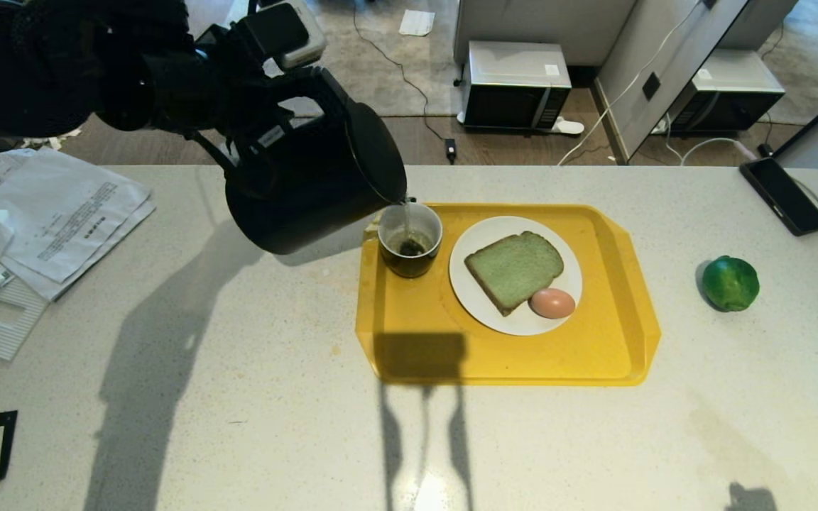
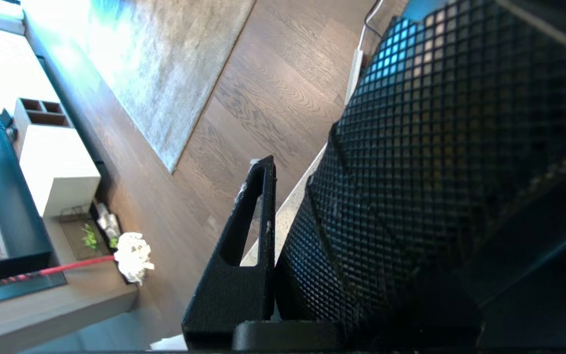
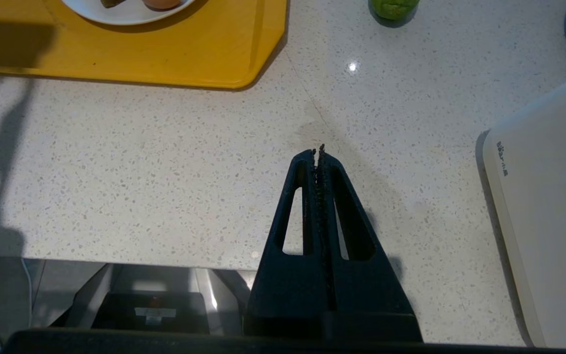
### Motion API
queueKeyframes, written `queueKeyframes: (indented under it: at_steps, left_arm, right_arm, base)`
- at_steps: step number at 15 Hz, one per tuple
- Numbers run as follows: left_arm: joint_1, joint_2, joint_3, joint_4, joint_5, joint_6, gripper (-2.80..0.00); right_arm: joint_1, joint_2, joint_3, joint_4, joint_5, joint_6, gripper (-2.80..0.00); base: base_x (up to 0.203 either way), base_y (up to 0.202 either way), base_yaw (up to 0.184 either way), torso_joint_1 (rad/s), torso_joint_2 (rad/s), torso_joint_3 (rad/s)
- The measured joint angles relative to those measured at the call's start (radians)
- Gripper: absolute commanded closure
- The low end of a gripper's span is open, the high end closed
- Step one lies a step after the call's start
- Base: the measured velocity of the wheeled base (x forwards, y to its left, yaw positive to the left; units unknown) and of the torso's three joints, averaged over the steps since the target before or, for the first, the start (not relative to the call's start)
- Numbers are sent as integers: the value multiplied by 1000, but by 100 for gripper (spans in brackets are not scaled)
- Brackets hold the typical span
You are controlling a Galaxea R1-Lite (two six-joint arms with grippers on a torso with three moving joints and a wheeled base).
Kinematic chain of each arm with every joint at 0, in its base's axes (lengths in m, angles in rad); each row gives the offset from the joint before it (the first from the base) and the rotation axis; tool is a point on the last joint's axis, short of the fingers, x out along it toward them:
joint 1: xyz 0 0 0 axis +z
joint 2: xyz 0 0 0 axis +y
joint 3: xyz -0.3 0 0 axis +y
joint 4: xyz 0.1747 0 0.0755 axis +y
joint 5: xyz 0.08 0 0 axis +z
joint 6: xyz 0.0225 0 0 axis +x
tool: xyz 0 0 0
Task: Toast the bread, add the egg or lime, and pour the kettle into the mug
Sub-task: Pour water into a cup, then put the kettle back
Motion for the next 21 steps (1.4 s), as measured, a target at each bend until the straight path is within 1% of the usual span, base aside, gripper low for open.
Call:
queueKeyframes:
  at_steps: [3,7,10,14,16,18,20,21]
  left_arm:
    - [0,-17,0,-11,-5,-73,0]
    - [0,-27,1,-98,-7,-161,0]
    - [-1,-35,6,-110,-7,-218,0]
    - [-5,-69,50,-111,-8,-278,0]
    - [-5,-94,97,-132,-26,-336,0]
    - [0,-119,164,-210,-54,-402,0]
    - [16,-142,255,-336,-60,-447,0]
    - [29,-153,310,-417,-60,-466,0]
  right_arm:
    - [0,0,0,0,0,0,0]
    - [0,0,0,0,1,0,0]
    - [0,0,0,0,0,0,0]
    - [0,0,0,0,0,0,0]
    - [0,0,0,0,0,0,0]
    - [0,0,0,0,0,0,0]
    - [0,0,0,0,0,0,0]
    - [0,0,0,0,0,0,0]
  base:
    - [0,0,0,0,0,0]
    - [0,0,0,0,0,0]
    - [0,0,0,0,0,0]
    - [0,0,0,0,0,0]
    - [0,0,0,0,0,0]
    - [0,0,0,0,0,0]
    - [0,0,0,0,0,0]
    - [0,0,0,0,0,0]
